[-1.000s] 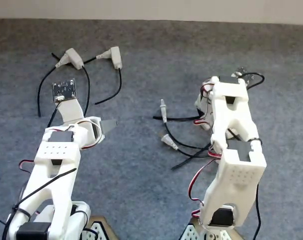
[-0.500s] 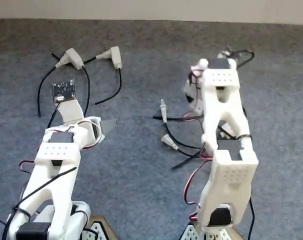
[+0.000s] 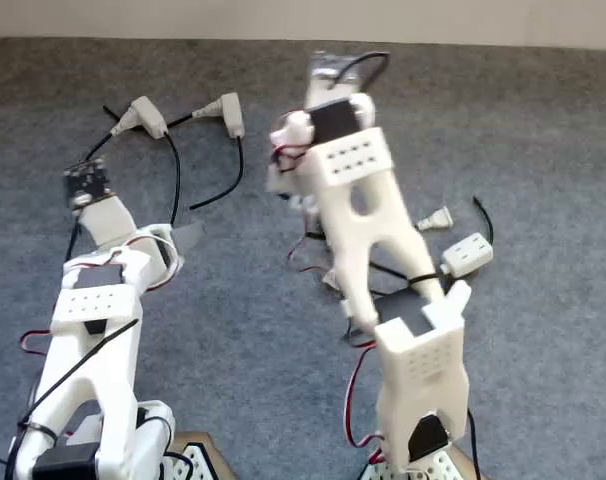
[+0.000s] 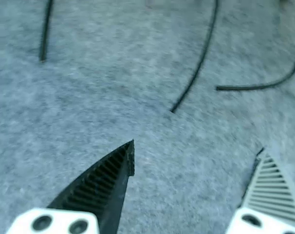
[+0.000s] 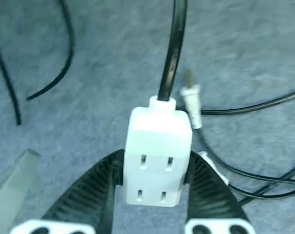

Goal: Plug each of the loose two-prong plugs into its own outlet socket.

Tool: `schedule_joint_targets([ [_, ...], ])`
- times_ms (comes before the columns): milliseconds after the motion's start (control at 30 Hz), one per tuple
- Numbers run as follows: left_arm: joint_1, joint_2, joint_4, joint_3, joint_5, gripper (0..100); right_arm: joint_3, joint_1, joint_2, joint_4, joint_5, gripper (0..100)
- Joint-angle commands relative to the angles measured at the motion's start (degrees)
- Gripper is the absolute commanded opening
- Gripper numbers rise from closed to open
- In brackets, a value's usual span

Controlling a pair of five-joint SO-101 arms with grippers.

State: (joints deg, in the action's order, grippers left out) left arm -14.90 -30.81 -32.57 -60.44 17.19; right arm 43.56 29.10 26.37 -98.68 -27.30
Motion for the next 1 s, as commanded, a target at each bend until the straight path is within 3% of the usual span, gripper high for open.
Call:
schedule_joint_targets([
  [0, -5.67, -1.45, 2.64, -0.04, 8.09, 37, -0.22, 7.34, -1.19, -1.36, 0.62, 9.6],
  [200, -12.88, -1.36, 3.34, -0.04, 17.05, 37, -6.73, 15.34, 2.24, 8.84, 10.55, 9.5],
  [433, -13.85, -1.36, 3.34, -0.04, 18.02, 37, -11.56, 15.69, 16.04, 14.81, 11.60, 9.5],
  [500, -13.85, -1.36, 3.34, -0.13, 18.02, 37, -9.01, 15.69, 18.42, 13.93, 11.60, 10.9],
  [700, -13.85, -1.36, 3.34, -0.13, 18.02, 37, 3.91, 15.69, 18.24, 4.88, 11.60, 30.8],
  [800, -13.85, -1.36, 3.34, -0.13, 18.02, 37, 14.37, 14.37, 16.13, -1.98, 11.69, 31.3],
  [967, -13.85, -1.36, 3.34, -0.13, 17.93, 37, 21.32, 6.11, 8.04, -2.51, 17.67, 31.3],
])
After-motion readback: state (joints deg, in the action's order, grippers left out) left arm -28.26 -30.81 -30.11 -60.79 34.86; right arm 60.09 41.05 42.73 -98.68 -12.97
